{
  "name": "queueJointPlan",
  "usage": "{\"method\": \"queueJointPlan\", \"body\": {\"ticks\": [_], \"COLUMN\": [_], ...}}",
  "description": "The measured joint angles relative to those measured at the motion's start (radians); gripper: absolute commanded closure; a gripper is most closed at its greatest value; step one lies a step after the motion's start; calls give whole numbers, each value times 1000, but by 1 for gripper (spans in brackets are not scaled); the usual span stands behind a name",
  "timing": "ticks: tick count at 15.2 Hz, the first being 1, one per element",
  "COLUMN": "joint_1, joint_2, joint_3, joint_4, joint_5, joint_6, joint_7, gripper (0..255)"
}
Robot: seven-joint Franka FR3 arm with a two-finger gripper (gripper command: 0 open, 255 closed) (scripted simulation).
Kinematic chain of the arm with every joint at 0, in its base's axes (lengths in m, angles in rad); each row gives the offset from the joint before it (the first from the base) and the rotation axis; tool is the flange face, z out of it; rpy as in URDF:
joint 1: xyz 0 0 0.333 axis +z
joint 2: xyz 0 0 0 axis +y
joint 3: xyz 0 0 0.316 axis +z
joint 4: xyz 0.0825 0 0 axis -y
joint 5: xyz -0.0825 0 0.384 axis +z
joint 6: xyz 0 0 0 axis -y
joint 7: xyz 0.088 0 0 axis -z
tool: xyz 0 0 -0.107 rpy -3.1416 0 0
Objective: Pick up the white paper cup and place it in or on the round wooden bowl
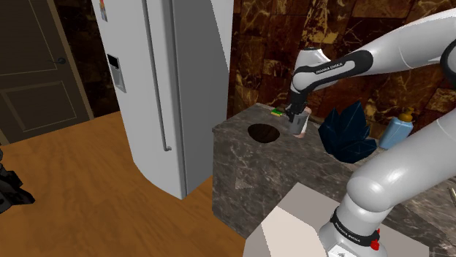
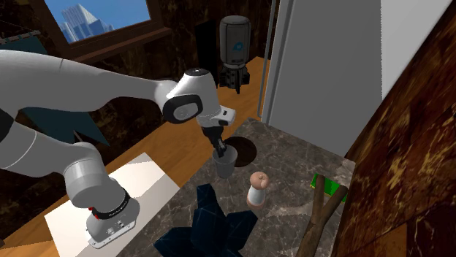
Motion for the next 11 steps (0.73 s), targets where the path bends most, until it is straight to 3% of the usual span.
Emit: {"method": "queueJointPlan", "body": {"ticks": [6, 11], "joint_1": [9, 54], "joint_2": [-18, 114], "joint_3": [16, 55], "joint_4": [66, 219], "joint_5": [14, 60], "joint_6": [-85, -117], "joint_7": [-2, 44], "gripper": [255, 255]}}
